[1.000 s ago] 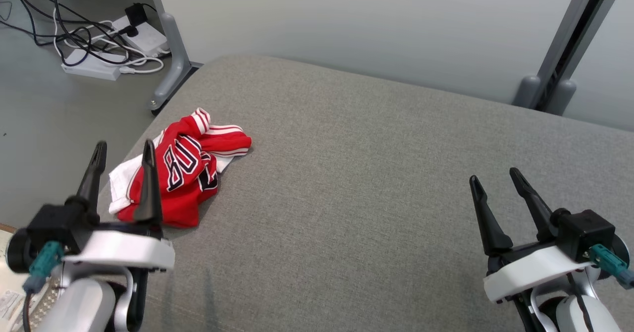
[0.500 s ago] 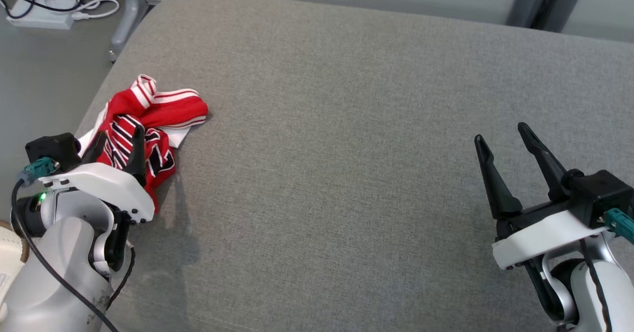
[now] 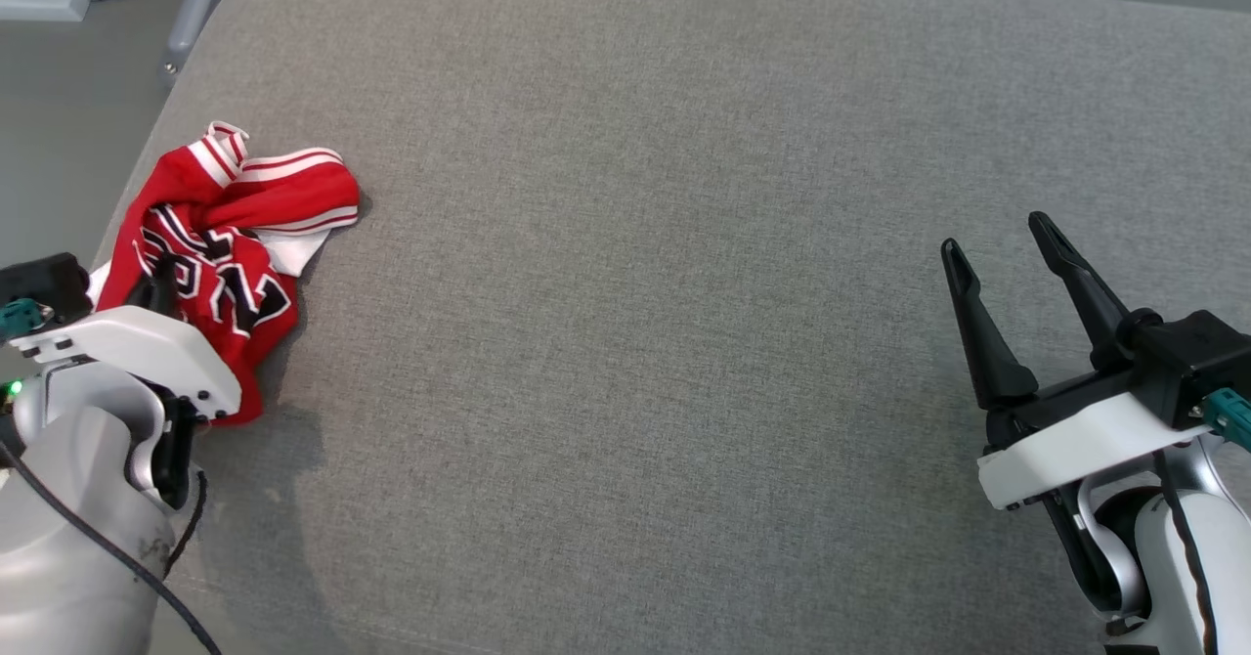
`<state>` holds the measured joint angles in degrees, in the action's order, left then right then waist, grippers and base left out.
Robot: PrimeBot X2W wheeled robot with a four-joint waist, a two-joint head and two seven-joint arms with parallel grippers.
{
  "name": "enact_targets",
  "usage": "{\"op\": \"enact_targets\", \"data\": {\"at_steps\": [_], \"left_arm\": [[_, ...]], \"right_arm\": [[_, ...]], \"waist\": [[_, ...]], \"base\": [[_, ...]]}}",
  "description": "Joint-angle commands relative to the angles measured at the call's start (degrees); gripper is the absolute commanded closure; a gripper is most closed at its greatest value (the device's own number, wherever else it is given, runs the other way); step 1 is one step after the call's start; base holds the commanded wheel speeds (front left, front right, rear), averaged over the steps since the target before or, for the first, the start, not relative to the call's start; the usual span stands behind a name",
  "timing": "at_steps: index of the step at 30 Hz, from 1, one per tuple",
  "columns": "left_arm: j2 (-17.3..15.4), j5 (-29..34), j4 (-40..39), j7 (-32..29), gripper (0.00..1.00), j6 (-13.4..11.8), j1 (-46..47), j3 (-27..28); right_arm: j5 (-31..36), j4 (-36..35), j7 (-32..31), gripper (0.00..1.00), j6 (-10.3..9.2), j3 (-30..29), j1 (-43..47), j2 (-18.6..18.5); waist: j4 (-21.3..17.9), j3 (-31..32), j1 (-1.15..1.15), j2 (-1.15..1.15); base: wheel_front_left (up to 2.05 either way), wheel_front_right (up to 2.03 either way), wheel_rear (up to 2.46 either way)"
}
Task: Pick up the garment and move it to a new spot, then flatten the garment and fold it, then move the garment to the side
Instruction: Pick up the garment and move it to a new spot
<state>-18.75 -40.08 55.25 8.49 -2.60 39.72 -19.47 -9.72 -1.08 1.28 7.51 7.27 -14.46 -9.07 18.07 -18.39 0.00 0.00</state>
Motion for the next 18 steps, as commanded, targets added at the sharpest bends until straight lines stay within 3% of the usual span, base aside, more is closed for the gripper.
{"op": "enact_targets", "data": {"at_steps": [1,5,10,14,15,18], "left_arm": [[-1.0,0.5,0.2,2.0,1.00,0.0,1.2,0.4],[-3.7,1.9,-2.5,5.1,1.00,-0.3,1.5,0.9],[-6.6,3.7,-12.1,6.3,1.00,-2.2,-2.5,2.2],[-8.0,5.3,-25.6,6.5,1.00,-6.2,-8.3,2.8],[-8.0,5.3,-25.6,6.5,1.00,-6.2,-8.3,2.8],[-9.2,6.3,-36.6,5.5,1.00,-10.1,-14.0,3.0]], "right_arm": [[-0.3,0.4,0.6,0.00,-0.04,-0.2,-0.3,0.0],[-0.1,1.3,1.6,0.00,-0.04,-0.3,0.4,0.8],[-0.4,2.7,2.9,0.00,-0.04,-0.8,1.7,1.9],[0.0,3.2,3.6,0.00,-0.04,-1.4,3.2,2.6],[0.0,3.2,3.6,0.00,-0.04,-1.4,3.2,2.6],[0.2,3.3,3.7,0.00,-0.04,-2.0,4.4,3.1]], "waist": [[-0.6,1.0,0.00,0.00],[-1.9,3.5,0.00,0.00],[-4.4,7.3,0.00,0.00],[-6.8,10.0,0.00,0.00],[-6.8,10.0,0.00,0.00],[-8.5,11.7,0.00,0.00]], "base": [[0.00,0.00,0.00],[0.00,0.00,0.00],[0.00,0.00,0.00],[0.00,0.00,0.00],[0.00,0.00,0.00],[0.00,0.00,0.00]]}}
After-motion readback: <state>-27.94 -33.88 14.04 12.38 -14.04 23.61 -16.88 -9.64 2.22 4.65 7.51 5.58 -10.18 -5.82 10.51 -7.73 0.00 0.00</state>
